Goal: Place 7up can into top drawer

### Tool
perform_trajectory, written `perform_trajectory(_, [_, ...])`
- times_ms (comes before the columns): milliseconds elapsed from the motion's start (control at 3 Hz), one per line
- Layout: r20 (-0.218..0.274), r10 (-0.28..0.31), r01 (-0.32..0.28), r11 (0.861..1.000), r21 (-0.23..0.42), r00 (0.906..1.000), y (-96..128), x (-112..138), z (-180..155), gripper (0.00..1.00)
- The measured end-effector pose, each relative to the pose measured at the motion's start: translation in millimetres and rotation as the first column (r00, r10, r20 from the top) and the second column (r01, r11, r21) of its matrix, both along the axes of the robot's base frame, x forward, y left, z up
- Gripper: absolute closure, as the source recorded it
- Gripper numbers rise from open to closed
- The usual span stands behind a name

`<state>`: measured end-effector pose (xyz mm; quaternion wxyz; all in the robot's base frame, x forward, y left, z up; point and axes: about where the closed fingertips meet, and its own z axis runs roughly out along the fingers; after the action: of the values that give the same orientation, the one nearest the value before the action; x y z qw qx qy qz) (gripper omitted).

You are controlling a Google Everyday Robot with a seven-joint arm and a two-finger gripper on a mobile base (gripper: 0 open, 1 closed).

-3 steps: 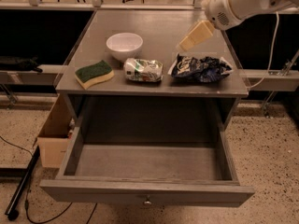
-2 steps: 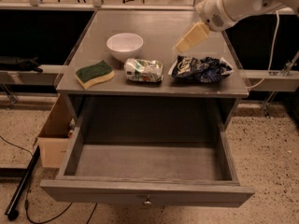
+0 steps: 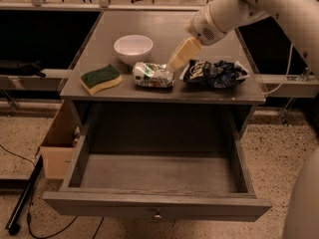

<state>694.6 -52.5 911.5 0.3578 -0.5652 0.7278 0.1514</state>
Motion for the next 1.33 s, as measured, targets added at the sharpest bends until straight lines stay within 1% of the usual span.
perform_trajectory(333, [-0.061, 0.066, -0.066, 0.998, -0.008, 0.9960, 25.0, -6.3, -21.0, 0.00])
perform_trajectory(667, [-0.110, 0.115, -0.118, 0.993, -0.015, 0.9872, 47.0, -14.3, -40.2, 0.00])
perform_trajectory(1000, [-0.160, 0.152, -0.155, 0.988, -0.013, 0.9755, 64.4, -33.3, -59.6, 0.00])
perform_trajectory(1333, [-0.183, 0.156, -0.159, 0.987, -0.003, 0.9706, 66.9, -45.4, -71.3, 0.00])
